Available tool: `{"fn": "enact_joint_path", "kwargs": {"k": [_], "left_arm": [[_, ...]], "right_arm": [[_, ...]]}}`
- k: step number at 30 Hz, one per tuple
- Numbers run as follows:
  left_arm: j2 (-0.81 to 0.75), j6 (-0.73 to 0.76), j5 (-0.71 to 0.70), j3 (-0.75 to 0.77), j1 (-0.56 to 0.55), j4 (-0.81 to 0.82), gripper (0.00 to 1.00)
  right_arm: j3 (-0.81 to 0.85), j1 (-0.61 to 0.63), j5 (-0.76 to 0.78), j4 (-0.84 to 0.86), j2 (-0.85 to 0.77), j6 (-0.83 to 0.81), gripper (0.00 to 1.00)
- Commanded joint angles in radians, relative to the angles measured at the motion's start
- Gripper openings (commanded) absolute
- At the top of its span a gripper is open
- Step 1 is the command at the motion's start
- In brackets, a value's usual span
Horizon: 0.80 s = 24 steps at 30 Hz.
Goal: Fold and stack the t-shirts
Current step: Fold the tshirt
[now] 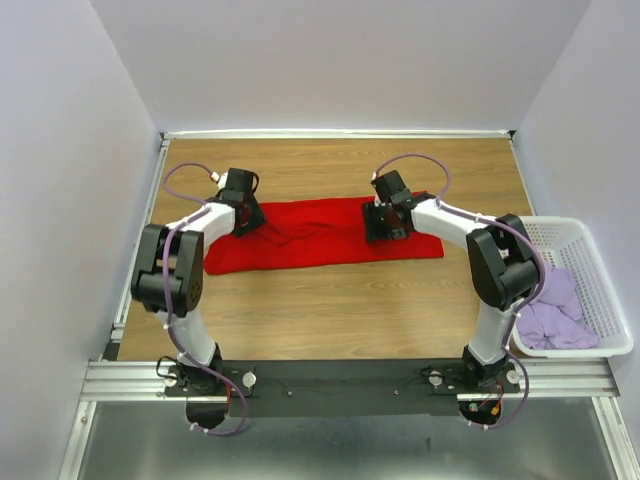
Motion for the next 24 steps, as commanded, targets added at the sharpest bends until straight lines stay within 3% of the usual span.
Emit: {"fn": "enact_joint_path", "kwargs": {"k": [1, 9, 13, 16, 20, 24], "left_arm": [[0.12, 0.078, -0.017, 0.105, 0.0, -0.075, 0.54], [0.261, 0.168, -0.093, 0.271, 0.0, -0.157, 0.55], [0.399, 0.275, -0.129, 0.454, -0.005, -0.21, 0.55], [0.474, 0.334, -0.164, 0.588, -0.021, -0.258, 0.57], [0.601, 0.441, -0.207, 0.879, -0.061, -0.309, 0.59], [0.718, 0.512, -0.187, 1.091, -0.103, -0.307, 0.6]], "right_arm": [[-0.052, 0.009, 0.012, -0.068, -0.007, 0.003, 0.67], [-0.187, 0.045, -0.138, -0.146, -0.059, 0.026, 0.69], [-0.216, 0.193, -0.259, -0.21, -0.082, 0.041, 0.7], [-0.189, 0.294, -0.319, -0.243, -0.061, 0.045, 0.7], [-0.073, 0.425, -0.413, -0.25, 0.042, 0.052, 0.71], [0.047, 0.469, -0.445, -0.252, 0.13, 0.051, 0.71]]}}
